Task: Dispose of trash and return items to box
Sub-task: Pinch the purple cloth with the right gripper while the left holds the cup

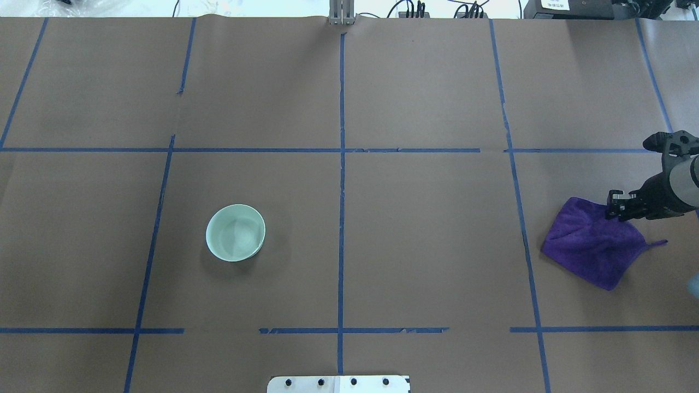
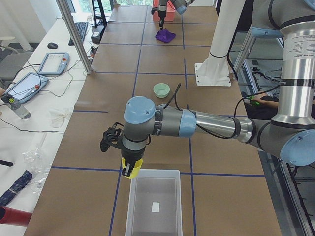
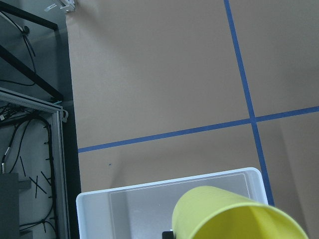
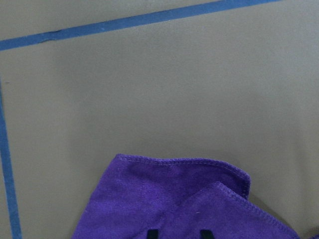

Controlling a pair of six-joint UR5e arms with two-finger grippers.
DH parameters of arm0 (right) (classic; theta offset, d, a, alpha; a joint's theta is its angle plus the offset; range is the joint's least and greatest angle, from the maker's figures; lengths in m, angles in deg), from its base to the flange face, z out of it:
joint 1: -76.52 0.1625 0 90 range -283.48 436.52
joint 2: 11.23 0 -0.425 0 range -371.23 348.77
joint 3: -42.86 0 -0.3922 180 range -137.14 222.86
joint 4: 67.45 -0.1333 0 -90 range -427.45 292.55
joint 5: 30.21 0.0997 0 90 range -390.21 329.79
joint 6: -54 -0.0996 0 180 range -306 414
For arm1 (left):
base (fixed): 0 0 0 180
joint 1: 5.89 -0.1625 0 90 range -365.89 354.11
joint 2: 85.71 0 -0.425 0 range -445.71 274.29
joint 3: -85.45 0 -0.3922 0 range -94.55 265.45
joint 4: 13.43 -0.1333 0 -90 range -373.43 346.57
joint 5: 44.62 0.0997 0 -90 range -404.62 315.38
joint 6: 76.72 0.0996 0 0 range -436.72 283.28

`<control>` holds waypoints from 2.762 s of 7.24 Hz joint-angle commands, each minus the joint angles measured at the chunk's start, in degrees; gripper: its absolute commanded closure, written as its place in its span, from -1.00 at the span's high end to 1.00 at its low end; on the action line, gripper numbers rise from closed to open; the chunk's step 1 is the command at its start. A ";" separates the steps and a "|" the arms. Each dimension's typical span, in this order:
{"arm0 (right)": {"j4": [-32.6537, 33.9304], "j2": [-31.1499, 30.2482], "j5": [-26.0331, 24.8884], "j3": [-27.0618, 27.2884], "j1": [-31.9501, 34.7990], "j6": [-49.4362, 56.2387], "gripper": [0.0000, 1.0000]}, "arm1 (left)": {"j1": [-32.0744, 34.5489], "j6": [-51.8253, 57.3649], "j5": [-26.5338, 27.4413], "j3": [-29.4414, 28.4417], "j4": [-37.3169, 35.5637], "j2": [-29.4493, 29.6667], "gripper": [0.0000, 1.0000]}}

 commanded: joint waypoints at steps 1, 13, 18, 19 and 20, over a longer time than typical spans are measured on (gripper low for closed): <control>0.20 1.91 -0.08 0.31 -1.98 -0.48 1.00 | 0.00 -0.07 -0.06 -0.02 -0.04 0.42 -1.00; 19.09 9.66 -10.28 2.07 -16.51 7.34 1.00 | 1.06 0.11 -0.07 0.07 -0.48 0.07 -1.00; 19.09 9.21 -10.02 1.63 -16.15 8.40 -0.04 | 1.06 0.11 0.02 -0.02 -0.39 -0.02 -1.00; 19.09 9.13 -9.75 1.45 -16.06 8.57 -0.60 | 1.06 0.11 0.02 0.07 -0.39 0.07 -1.00; 19.09 8.87 -10.10 1.45 -16.06 10.23 -1.00 | 1.06 0.02 0.02 0.07 -0.48 0.16 -1.00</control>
